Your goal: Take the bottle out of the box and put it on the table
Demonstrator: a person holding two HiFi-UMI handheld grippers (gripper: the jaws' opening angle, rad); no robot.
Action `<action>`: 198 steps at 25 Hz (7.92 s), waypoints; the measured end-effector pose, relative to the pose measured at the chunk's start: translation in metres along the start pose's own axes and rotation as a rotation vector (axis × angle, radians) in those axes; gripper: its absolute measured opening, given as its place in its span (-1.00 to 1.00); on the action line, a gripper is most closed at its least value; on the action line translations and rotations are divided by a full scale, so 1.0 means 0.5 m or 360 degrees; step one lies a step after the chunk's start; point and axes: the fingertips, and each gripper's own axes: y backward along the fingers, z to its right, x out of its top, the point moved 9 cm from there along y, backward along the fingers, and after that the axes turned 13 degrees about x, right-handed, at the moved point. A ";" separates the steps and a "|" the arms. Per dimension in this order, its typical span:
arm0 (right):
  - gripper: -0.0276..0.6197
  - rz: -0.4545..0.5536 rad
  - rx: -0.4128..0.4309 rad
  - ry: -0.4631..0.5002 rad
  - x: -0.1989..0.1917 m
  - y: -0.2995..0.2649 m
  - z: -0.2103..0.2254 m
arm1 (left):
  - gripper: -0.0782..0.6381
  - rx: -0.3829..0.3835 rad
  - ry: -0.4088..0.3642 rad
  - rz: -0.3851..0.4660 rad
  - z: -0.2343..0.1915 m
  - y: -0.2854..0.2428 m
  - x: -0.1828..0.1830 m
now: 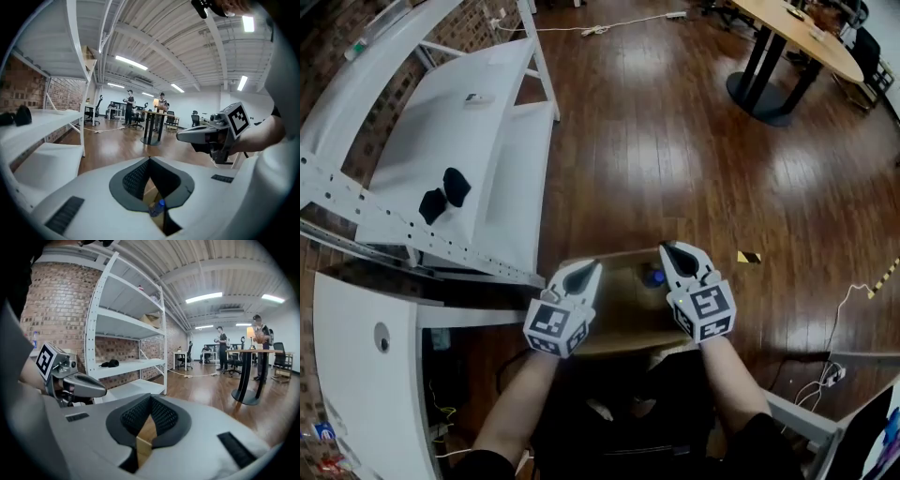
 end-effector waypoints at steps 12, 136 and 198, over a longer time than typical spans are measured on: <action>-0.91 -0.0008 -0.0146 0.0117 -0.276 -0.119 -0.009 | -0.77 -0.0139 -0.0084 0.0114 0.008 -0.116 -0.272; -0.91 -0.0187 0.0492 0.0208 0.715 0.121 -0.432 | 0.25 0.0331 -0.0180 -0.0357 -0.055 0.507 0.756; -0.91 -0.0546 0.2330 0.1054 0.703 -0.382 -1.604 | 0.25 0.2198 0.0885 -0.0324 -0.448 1.535 0.347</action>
